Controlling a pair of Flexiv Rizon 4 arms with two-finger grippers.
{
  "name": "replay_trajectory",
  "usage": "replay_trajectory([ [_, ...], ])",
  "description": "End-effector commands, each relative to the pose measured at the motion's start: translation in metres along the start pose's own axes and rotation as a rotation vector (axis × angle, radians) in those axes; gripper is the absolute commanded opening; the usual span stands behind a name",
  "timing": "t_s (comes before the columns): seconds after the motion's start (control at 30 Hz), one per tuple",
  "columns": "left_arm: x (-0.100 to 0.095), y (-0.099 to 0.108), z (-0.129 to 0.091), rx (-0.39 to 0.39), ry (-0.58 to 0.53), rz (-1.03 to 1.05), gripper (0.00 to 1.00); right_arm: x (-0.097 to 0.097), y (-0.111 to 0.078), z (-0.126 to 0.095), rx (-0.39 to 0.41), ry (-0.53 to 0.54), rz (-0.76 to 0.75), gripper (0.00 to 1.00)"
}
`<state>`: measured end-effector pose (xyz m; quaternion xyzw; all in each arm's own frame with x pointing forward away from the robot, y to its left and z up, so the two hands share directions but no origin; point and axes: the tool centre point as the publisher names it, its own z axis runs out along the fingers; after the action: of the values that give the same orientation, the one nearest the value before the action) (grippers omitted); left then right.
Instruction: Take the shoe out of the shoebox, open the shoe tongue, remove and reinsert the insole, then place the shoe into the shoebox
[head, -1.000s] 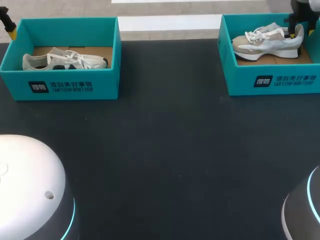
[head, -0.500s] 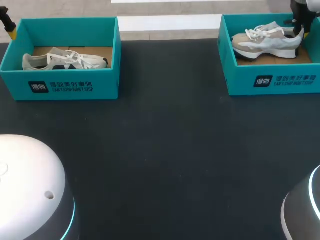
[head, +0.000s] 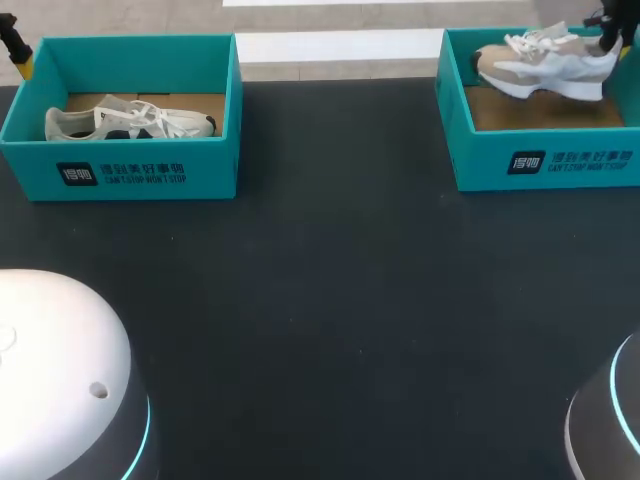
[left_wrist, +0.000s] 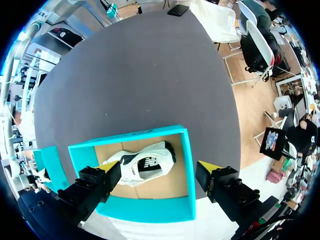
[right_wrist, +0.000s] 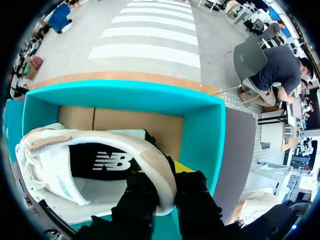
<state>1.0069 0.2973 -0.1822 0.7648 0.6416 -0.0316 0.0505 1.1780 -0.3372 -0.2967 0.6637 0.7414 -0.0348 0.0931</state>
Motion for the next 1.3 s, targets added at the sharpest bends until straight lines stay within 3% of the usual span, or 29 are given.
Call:
replay_trajectory([
  [0.03, 0.0, -0.001, 0.0, -0.001, 0.002, 0.0, 1.0, 0.012, -0.049, -0.078, -0.057, -0.018, 0.009, 0.0],
  [0.4, 0.0, -0.001, 0.0, -0.001, 0.002, 0.0, 1.0, 0.032, -0.08, -0.193, -0.099, -0.078, 0.064, 0.0],
  [0.67, 0.0, -0.001, 0.0, -0.001, 0.002, 0.0, 1.0, 0.049, -0.105, -0.244, -0.111, -0.153, 0.094, 0.0],
  [0.73, 0.0, -0.001, 0.0, -0.001, 0.002, 0.0, 1.0, 0.052, -0.11, -0.252, -0.125, -0.183, 0.127, 0.0],
  [1.2, 0.0, -0.001, 0.0, -0.001, 0.002, 0.0, 1.0, 0.052, -0.11, -0.252, -0.125, -0.183, 0.127, 0.0],
  [1.3, 0.0, -0.001, 0.0, -0.001, 0.002, 0.0, 1.0, 0.072, -0.126, -0.267, -0.148, -0.235, 0.092, 0.0],
])
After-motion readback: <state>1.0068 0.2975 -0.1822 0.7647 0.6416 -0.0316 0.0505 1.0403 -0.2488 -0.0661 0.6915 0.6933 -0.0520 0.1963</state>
